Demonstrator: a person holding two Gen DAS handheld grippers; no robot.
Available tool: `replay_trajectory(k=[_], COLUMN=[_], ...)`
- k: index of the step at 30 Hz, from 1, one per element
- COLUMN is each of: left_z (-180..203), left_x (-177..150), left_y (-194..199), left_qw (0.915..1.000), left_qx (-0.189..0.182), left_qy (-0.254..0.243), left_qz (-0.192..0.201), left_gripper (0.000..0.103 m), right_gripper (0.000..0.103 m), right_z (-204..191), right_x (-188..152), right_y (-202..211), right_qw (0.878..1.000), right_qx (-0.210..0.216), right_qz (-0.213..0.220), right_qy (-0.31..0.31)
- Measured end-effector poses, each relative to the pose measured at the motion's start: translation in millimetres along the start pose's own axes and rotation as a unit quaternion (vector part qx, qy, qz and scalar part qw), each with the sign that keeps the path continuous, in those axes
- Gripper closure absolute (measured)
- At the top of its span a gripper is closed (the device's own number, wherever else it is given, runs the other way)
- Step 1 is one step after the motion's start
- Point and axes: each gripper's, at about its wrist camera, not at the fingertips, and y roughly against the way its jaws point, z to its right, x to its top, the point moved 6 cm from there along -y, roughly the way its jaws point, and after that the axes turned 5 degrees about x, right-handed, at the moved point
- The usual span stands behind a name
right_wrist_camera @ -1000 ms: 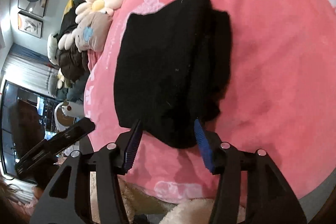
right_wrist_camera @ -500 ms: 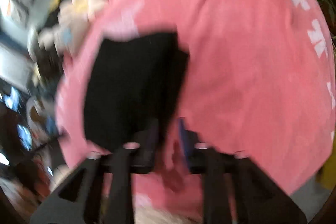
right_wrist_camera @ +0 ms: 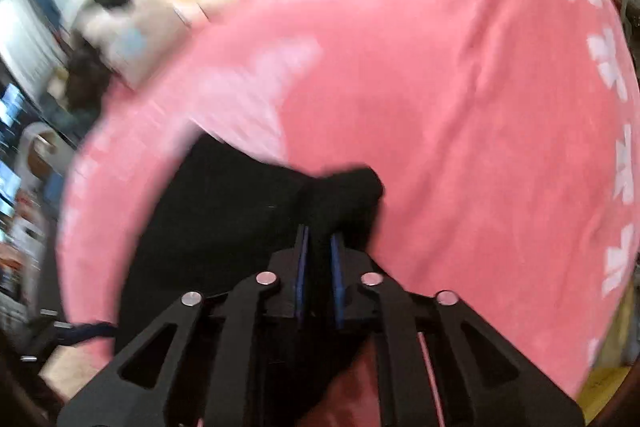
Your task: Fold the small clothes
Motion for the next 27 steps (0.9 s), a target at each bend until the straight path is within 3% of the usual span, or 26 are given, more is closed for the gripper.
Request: replay_trajectory(k=[2, 4, 5, 6, 9, 12, 13, 14, 15, 18, 22, 23, 25, 27], left_z=[1, -1, 0, -1, -4, -7, -8, -9, -11, -15, -18, -19, -19, -19], left_x=[-1, -2, -3, -4, -7, -12, -14, -16, -18, -24, -30, -31, -31, -29], left_y=[-2, -3, -4, -5, -7, -5, -5, -3, -3, 1, -1, -2, -2, 1], left_qw=[1.0000, 0.9999, 0.9999, 0.9999, 0.9998, 0.9998, 0.9998, 0.9998, 0.9997, 0.9995, 0.9992, 0.9991, 0.9991, 0.9994], left_qx=[0.004, 0.009, 0.009, 0.010, 0.015, 0.018, 0.018, 0.016, 0.016, 0.018, 0.022, 0.023, 0.020, 0.016], left_qy=[-0.002, -0.006, -0.007, -0.008, -0.008, -0.001, 0.003, 0.006, 0.008, 0.013, 0.012, 0.012, 0.013, 0.013], left_qz=[-0.003, -0.002, -0.003, -0.003, -0.006, -0.010, -0.012, -0.014, -0.017, -0.023, -0.031, -0.034, -0.034, -0.029], left_gripper=[0.032, 0.032, 0.032, 0.032, 0.032, 0.032, 0.032, 0.032, 0.032, 0.032, 0.032, 0.032, 0.032, 0.032], right_gripper=[0.089, 0.077, 0.064, 0.061, 0.060, 0.061, 0.070, 0.091, 0.095, 0.096, 0.096, 0.096, 0.090, 0.075], right_z=[5, 0, -4, -8, -21, -37, -38, -34, -33, -27, -9, -7, -6, -6], right_x=[-12, -34, -47, -60, -111, -143, -149, -152, -152, -151, -185, -186, -166, -135], right_y=[19, 53, 65, 73, 82, 58, 48, 45, 46, 65, 27, 33, 65, 90], right_qw=[0.999, 0.995, 0.993, 0.991, 0.989, 0.989, 0.988, 0.987, 0.987, 0.988, 0.989, 0.988, 0.986, 0.980], right_qx=[0.020, 0.055, 0.065, 0.075, 0.099, 0.106, 0.112, 0.111, 0.108, 0.099, 0.061, 0.061, 0.077, 0.106], right_qz=[0.023, 0.058, 0.068, 0.071, 0.045, 0.005, -0.004, -0.009, -0.009, 0.019, -0.062, -0.056, 0.008, 0.059], right_qy=[-0.031, -0.063, -0.072, -0.079, -0.103, -0.105, -0.110, -0.114, -0.118, -0.117, -0.120, -0.129, -0.148, -0.155])
